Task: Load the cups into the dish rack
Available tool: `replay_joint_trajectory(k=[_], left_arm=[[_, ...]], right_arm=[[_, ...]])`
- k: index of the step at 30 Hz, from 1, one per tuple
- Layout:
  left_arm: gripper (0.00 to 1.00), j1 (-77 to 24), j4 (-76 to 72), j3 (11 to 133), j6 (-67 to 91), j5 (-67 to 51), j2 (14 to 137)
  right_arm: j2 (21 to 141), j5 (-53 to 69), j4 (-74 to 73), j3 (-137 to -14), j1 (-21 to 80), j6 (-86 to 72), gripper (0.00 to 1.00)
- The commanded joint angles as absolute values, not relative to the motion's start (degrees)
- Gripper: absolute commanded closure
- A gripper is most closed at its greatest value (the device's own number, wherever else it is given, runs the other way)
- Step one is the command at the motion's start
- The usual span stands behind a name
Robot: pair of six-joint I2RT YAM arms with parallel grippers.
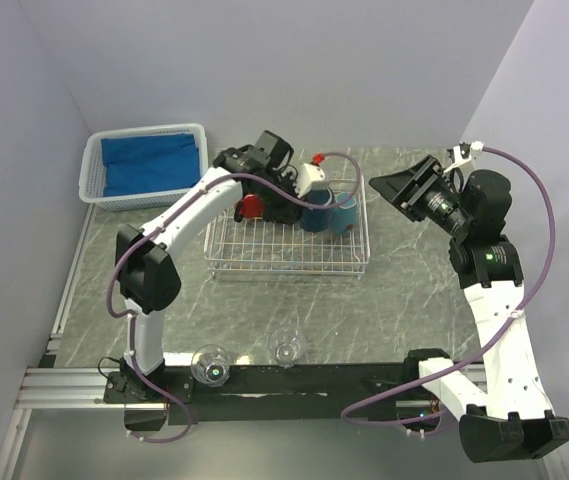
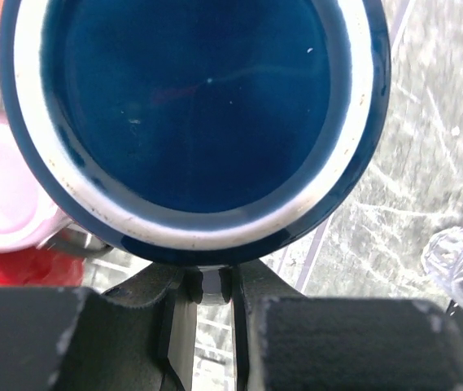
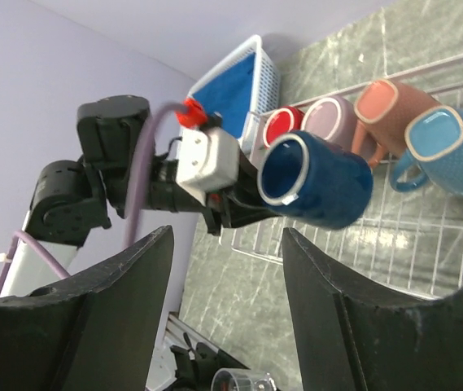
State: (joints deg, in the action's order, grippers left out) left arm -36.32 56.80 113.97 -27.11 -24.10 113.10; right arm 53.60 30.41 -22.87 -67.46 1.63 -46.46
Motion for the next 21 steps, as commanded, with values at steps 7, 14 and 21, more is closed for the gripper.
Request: replay_joint_trajectory(k=[7, 14, 21], left_arm=[[0.99, -39.46, 50.01, 112.06, -31.90, -25.66, 116.28], [0.99, -41.39, 49.22, 114.25, -31.20, -25.75, 120.58], [0.99, -43.15, 47.64, 115.05, -30.15, -26.28, 123.48]], right_arm=[[52.91, 30.32, -24.78, -69.08, 0.44, -43.86, 0.37], [51.15, 30.32, -25.66, -68.20, 0.35, -43.77, 0.37], [49.83, 30.06, -26.19, -66.18, -1.23, -43.50, 0.37]])
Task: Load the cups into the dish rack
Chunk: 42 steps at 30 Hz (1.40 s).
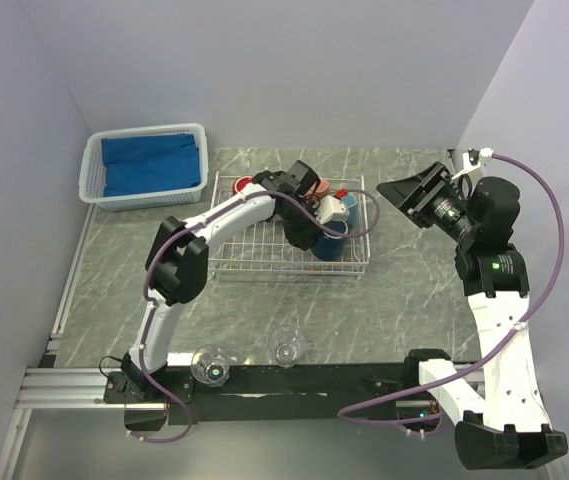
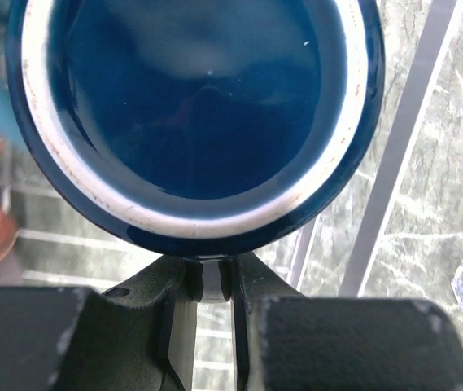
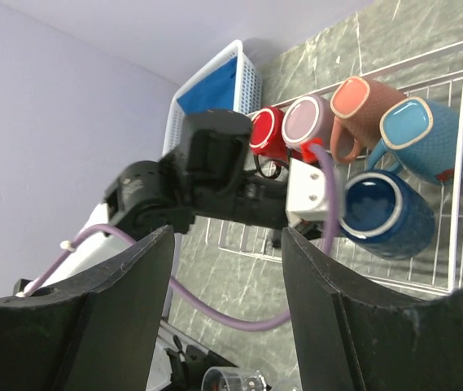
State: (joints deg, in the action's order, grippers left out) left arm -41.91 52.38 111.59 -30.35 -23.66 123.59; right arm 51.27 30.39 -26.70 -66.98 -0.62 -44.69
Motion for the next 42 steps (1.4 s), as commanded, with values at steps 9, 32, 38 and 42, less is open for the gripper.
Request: replay_joint_trajectory(k=[9, 32, 38, 42], left_arm=[[0.99, -43.68, 42.55, 113.47, -29.45, -28.04, 125.59], [0.17, -41.05, 43.50, 107.14, -29.88, -29.89, 123.67], [0.12, -37.80, 47.89, 112.31, -30.23, -30.76, 121.38], [0.11, -35.25, 52.55, 119.59, -31.11, -31.81, 119.80]], right_arm=[[49.13, 29.97, -26.80, -64.60, -1.41, -43.59, 0.37], [50.54, 29.71, -27.33, -65.30, -1.84, -43.86, 0.37], [51.68, 28.48, -28.82, -66.44, -1.85, -42.11, 0.37], [55.18, 27.42, -37.58, -70.30, -1.23, -36.57, 0.37]])
